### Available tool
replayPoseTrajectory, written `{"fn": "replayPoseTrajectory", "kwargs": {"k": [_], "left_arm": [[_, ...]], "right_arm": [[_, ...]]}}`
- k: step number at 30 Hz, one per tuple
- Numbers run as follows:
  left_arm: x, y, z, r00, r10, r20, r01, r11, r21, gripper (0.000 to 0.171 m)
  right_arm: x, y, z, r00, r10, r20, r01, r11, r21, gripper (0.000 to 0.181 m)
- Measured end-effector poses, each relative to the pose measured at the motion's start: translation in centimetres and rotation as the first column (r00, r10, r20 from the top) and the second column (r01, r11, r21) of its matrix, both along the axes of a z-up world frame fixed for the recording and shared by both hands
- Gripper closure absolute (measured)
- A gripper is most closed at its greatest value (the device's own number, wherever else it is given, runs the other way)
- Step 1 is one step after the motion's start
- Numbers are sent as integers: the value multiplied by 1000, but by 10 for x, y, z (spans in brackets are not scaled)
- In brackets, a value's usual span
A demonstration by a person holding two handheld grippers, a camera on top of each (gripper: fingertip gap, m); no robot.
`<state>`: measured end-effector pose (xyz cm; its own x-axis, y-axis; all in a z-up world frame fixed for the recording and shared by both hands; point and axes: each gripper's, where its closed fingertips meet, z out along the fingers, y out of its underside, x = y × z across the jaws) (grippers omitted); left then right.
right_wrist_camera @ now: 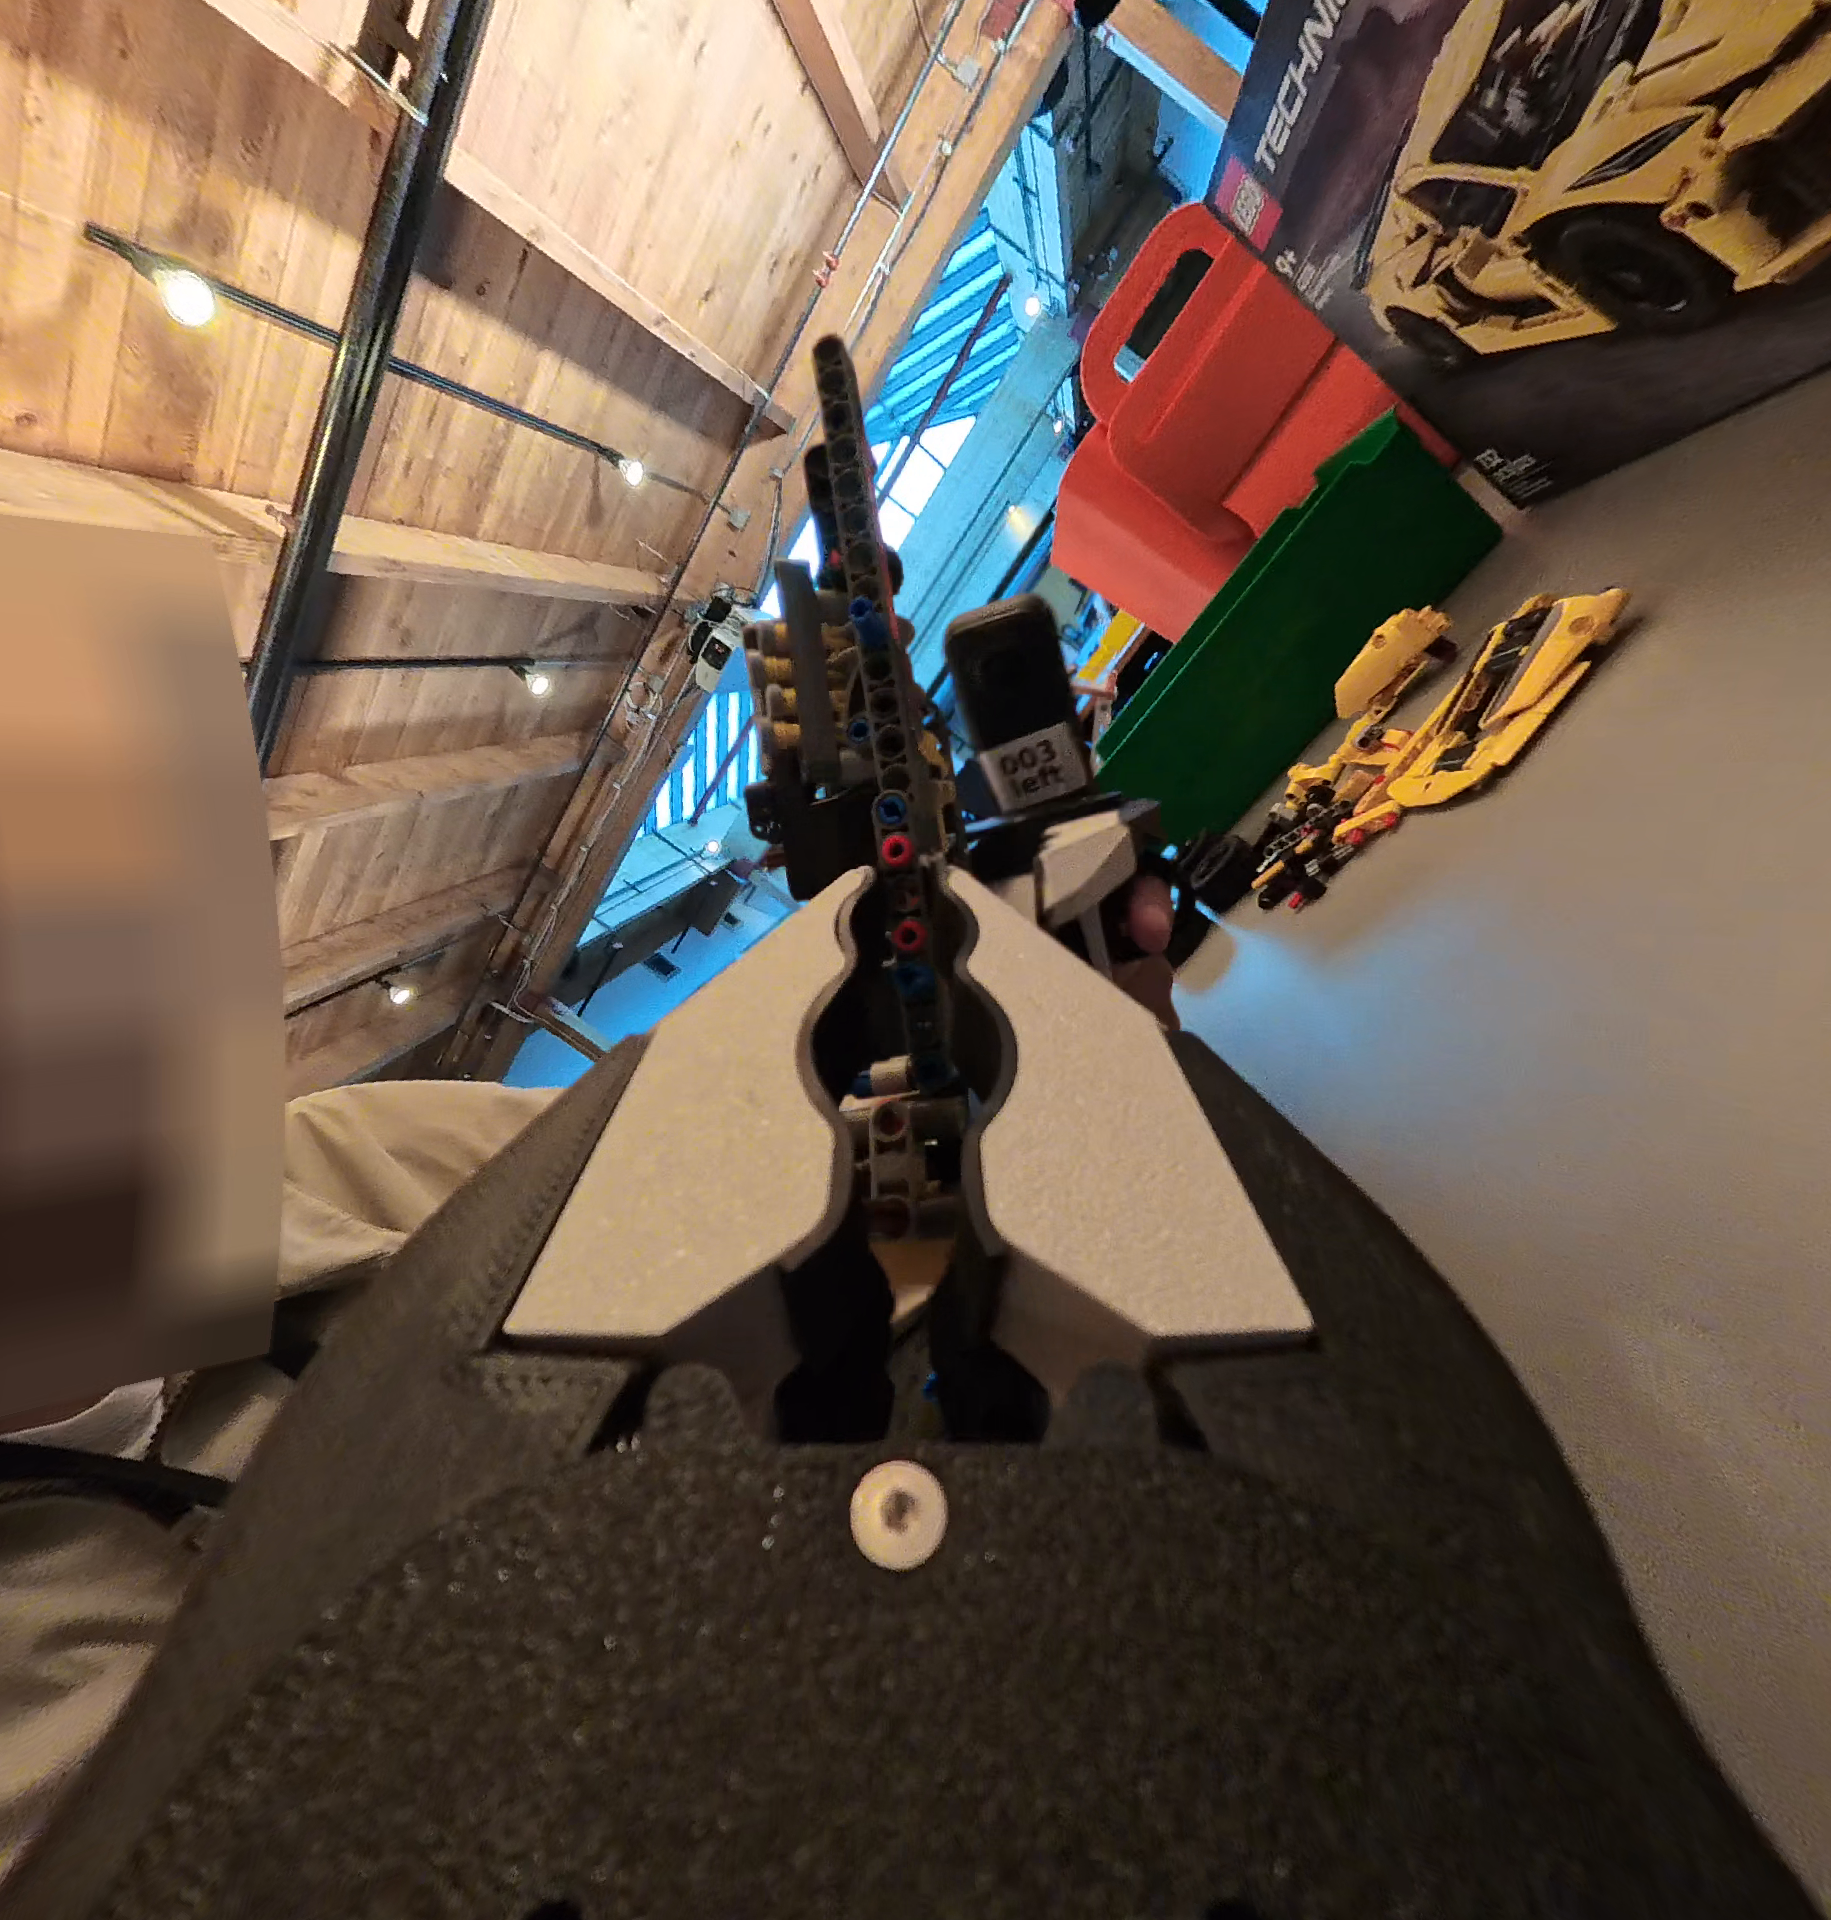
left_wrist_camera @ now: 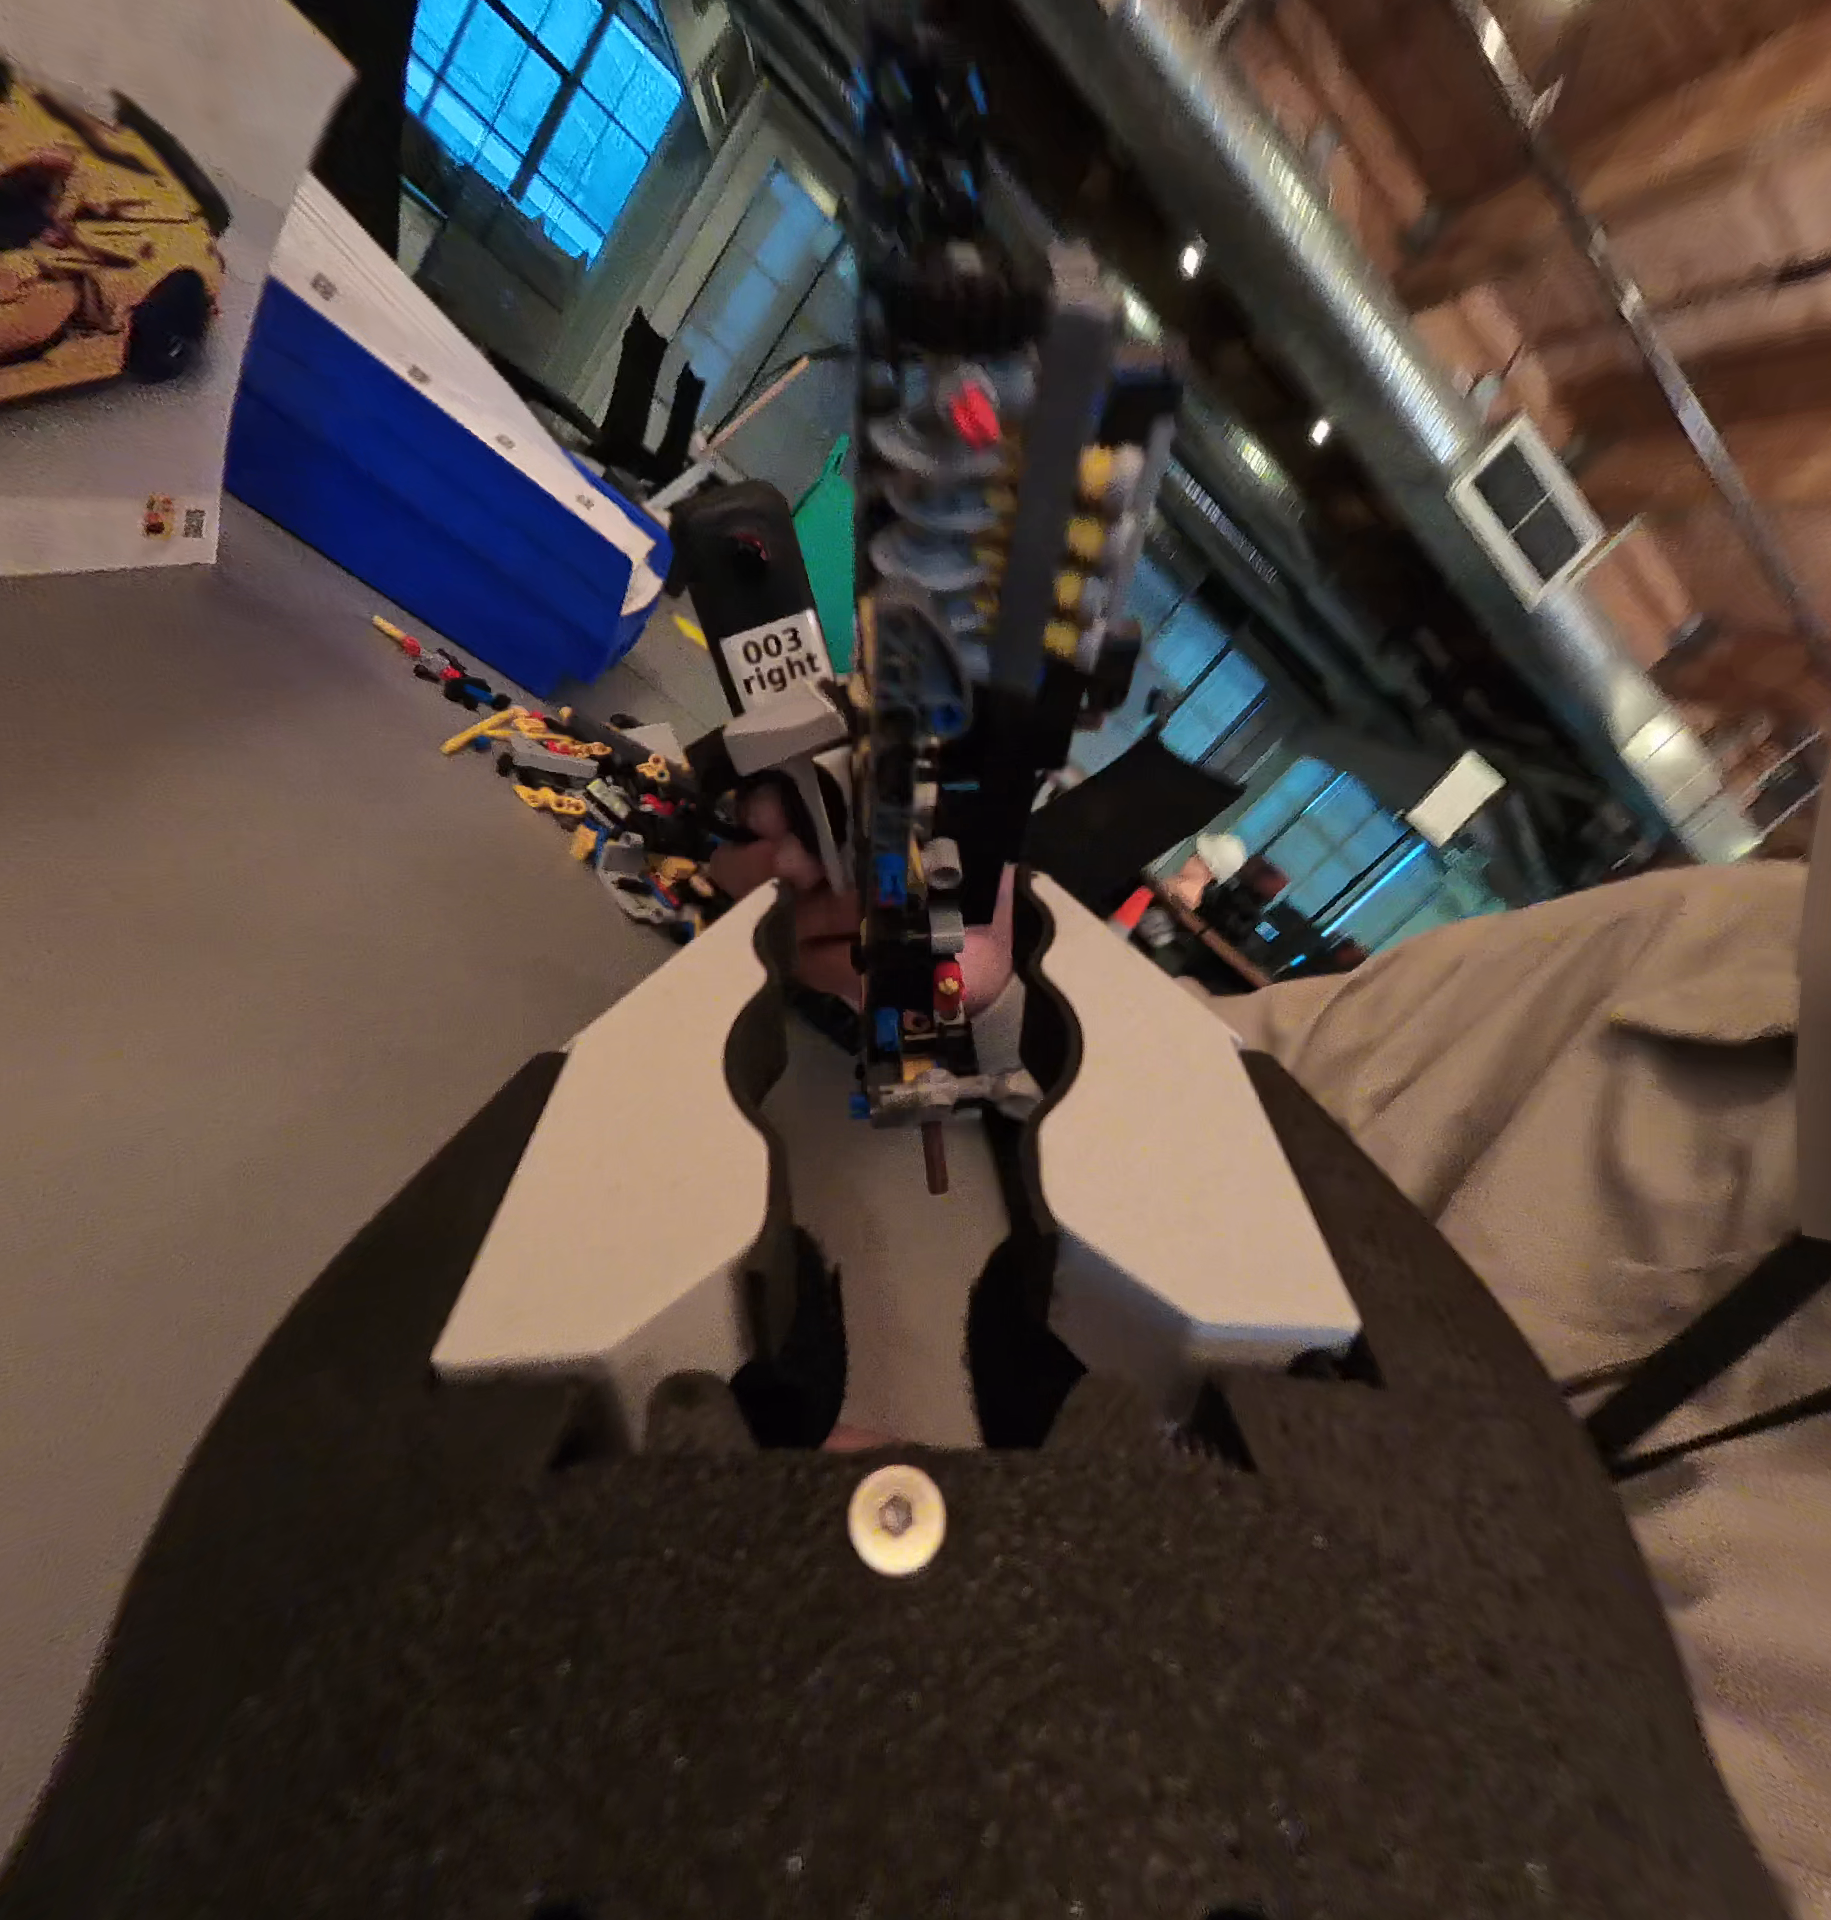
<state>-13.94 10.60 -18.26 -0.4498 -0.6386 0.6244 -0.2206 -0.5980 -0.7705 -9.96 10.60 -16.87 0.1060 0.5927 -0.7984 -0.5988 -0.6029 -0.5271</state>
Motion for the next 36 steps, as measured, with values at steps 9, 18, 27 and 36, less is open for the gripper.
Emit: {"fn": "replayPoseTrajectory", "kwargs": {"k": [9,18,27,36], "left_arm": [[4,-1,3,999,37,7,-37,999,4,163],[1,-22,-12,995,-73,-61,78,994,78,164],[5,-26,-22,993,-74,-94,83,992,100,164],[3,-23,-17,995,-75,-72,80,994,70,164]], "right_arm": [[-11,0,-6,999,36,31,-36,999,-3,174],[-11,-13,9,977,0,214,-33,988,152,164],[-1,-8,-6,957,-28,288,3,996,89,168],[-15,-11,-14,925,6,381,-41,996,85,175]]}}
